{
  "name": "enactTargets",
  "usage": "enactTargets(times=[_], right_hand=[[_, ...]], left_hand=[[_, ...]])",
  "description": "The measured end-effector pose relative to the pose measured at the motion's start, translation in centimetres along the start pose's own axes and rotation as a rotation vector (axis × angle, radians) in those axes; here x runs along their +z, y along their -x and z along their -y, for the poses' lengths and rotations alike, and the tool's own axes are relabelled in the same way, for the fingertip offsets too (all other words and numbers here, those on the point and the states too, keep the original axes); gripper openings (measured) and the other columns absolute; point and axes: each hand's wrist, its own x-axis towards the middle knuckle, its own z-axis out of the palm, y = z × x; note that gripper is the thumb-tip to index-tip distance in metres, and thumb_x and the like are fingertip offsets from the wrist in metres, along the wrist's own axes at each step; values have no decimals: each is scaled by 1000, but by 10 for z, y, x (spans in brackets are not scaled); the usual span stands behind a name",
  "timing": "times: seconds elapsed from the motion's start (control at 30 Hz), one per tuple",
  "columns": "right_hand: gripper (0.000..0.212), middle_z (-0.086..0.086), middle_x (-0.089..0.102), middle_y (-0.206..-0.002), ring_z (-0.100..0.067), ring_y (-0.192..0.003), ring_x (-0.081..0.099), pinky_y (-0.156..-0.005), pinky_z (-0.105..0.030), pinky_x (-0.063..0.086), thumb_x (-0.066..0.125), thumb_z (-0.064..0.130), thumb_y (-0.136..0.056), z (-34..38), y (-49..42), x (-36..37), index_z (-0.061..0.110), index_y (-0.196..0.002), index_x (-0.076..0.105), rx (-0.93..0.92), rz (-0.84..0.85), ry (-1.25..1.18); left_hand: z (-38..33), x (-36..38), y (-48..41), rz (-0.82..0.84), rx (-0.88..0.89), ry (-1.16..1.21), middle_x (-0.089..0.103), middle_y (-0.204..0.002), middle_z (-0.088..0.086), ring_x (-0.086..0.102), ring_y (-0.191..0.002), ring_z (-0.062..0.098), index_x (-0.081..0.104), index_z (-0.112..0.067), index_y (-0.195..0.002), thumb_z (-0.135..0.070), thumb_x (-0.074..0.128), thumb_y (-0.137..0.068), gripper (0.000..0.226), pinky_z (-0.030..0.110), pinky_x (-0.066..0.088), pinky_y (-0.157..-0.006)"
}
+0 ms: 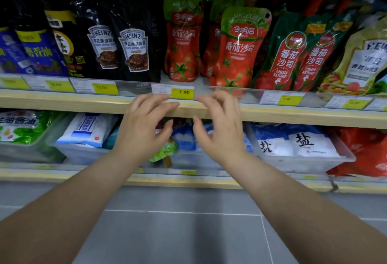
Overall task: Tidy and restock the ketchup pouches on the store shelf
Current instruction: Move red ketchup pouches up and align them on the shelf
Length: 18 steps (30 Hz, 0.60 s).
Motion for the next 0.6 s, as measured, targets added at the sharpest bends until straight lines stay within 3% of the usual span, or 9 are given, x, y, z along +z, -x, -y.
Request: enactTargets(times=[0.07,0.17,0.33,0.43,0.5,0.6], right_hand=[[40,-17,55,-107,-30,-99,51,-87,-36,43,72,17,-75,10,25,19,8,-113,64,-18,187,-52],[57,-20,49,-125,-36,-114,47,-97,-42,41,75,26,-73,18,49,51,11,-125,57,46,498,-43],[94,-15,14,-155,-34,-137,16,-112,-44,22,78,40,-70,19,66,97,26,-147,26,106,806,121],[96,-9,4,-158,-34,-140,10,-112,-45,19,75,22,-75,16,71,112,30,-149,14,136,886,228],[82,-10,11,-157,-34,-139,17,-112,-44,24,63,6,-82,15,72,114,28,-148,20,124,849,258],[64,-11,25,-154,-33,-137,28,-108,-42,29,55,4,-86,20,72,109,22,-143,35,130,775,236]], left_hand=[[9,-5,18,36,-36,6,65,-111,6,58,-101,31,67,-14,-112,-16,63,-79,34,37,40,-93],[23,-11,44,98,-112,14,65,-106,4,54,-98,24,66,-17,-112,-15,62,-78,34,30,38,-90],[42,-18,74,196,-190,54,64,-109,4,54,-101,28,63,-20,-118,-13,60,-77,42,23,32,-91],[52,-22,83,244,-219,67,63,-113,3,53,-106,26,60,-23,-123,-12,61,-79,46,27,34,-93],[57,-24,86,267,-238,70,63,-116,4,53,-109,27,59,-24,-125,-11,63,-80,47,32,35,-95],[61,-25,88,280,-267,69,62,-119,5,52,-112,27,57,-23,-127,-10,65,-80,50,30,33,-95]])
